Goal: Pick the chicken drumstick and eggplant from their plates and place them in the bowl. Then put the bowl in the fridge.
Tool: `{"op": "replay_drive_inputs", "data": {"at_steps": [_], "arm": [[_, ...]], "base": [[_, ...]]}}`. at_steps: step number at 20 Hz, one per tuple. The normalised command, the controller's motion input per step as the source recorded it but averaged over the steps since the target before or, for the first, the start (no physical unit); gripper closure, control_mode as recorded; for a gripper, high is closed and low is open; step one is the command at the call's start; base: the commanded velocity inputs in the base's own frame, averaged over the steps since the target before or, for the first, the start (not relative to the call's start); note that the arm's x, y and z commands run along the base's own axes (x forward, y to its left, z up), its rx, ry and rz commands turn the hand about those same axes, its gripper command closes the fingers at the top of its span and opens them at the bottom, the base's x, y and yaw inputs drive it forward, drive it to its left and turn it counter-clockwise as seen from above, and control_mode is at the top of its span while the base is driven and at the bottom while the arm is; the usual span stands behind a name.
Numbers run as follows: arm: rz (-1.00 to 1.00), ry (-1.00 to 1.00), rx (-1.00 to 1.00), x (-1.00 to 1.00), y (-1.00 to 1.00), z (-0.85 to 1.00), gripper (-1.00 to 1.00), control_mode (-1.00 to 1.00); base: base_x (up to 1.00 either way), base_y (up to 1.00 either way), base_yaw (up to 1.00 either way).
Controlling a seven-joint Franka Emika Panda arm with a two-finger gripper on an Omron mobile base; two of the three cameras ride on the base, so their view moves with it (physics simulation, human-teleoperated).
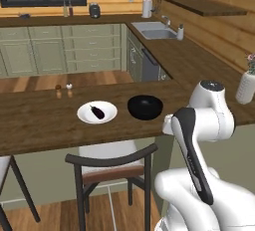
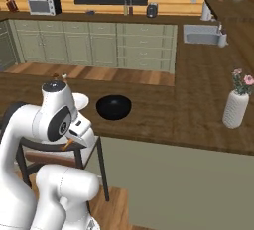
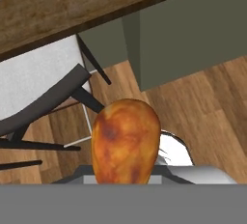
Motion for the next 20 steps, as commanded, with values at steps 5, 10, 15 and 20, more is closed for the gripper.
{"op": "replay_drive_inputs", "data": {"at_steps": [5,10,15,20], "arm": [[0.00,0.00,0.00,0.00,0.00,0.00,1.00,1.00],[0.00,0.00,0.00,0.00,0.00,0.00,1.00,1.00],[0.01,0.00,-0.02,0.38,0.00,0.08,1.00,-1.00],[0.04,0.00,-0.09,1.00,0.00,0.33,1.00,-1.00]], "base": [[0.10,-0.09,0.02],[0.00,0.00,0.00],[0.00,0.00,0.00],[0.00,0.00,0.00]]}}
